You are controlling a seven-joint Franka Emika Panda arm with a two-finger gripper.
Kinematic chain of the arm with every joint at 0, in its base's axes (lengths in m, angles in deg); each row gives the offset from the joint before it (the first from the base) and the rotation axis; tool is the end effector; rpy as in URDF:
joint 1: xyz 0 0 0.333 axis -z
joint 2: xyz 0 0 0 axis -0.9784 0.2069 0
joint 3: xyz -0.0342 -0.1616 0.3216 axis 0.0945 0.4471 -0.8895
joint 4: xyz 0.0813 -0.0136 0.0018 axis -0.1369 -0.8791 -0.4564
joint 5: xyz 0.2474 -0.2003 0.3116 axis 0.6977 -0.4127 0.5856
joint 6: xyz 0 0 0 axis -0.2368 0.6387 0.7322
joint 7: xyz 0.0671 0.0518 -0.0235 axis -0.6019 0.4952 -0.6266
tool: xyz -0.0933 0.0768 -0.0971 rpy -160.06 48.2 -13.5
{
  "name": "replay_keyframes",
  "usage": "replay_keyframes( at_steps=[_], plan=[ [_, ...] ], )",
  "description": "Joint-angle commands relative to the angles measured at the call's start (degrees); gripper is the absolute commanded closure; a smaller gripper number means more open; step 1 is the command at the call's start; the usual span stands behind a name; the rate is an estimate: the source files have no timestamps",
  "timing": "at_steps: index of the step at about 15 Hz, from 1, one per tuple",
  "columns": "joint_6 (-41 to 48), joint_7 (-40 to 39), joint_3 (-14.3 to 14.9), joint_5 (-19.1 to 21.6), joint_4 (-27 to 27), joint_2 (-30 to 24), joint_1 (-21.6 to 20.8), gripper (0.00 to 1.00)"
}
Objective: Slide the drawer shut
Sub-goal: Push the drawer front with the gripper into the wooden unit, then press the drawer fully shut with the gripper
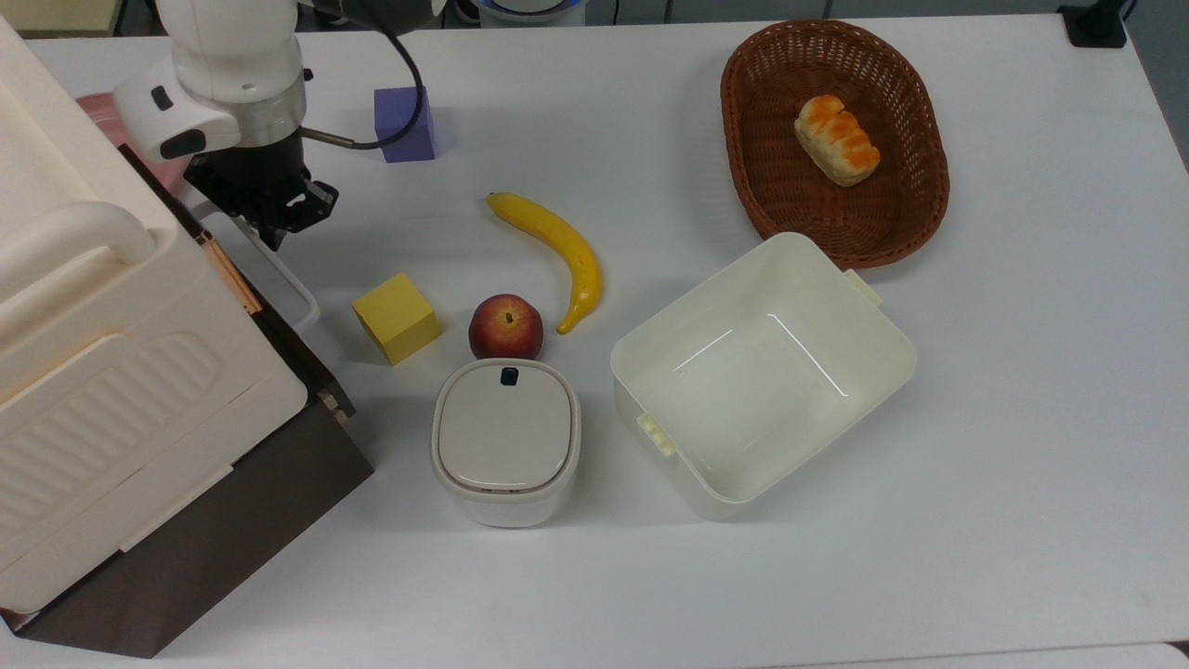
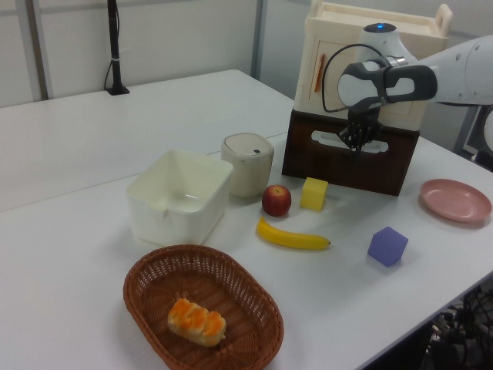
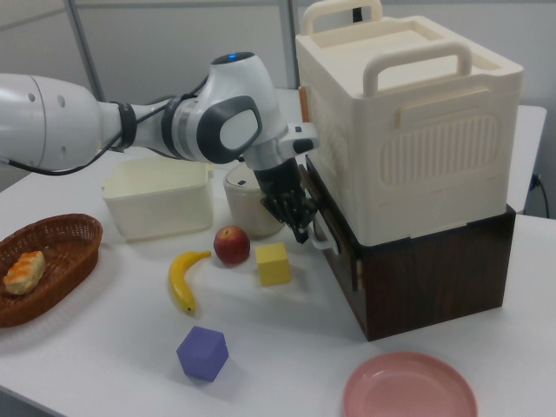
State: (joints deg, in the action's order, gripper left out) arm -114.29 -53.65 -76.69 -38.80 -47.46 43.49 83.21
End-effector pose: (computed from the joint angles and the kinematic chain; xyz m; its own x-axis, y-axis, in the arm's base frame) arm 0.6947 -0.1985 0.4173 0.9772 -0.1677 0.1305 -0.1904 -0.9637 0.1871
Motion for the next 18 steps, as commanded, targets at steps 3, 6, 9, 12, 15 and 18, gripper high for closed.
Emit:
replay_keyframes(
  at_steps=[3,6,9,12,15,18],
  plan=[
    [-1.22,0.74,0.68,0.40,1.03,1.19,0.13,0.99],
    [-1.31,0.91,0.68,0.49,1.12,1.28,0.21,0.99],
    [-1.31,0.91,0.95,0.49,1.38,1.28,0.48,0.99],
    [-1.31,1.00,1.91,1.89,1.38,1.37,0.57,0.99],
    [-1.40,0.91,2.35,2.16,1.47,1.37,0.57,0.99],
    [-1.48,1.00,2.35,2.25,1.47,1.37,0.65,0.99]
  ],
)
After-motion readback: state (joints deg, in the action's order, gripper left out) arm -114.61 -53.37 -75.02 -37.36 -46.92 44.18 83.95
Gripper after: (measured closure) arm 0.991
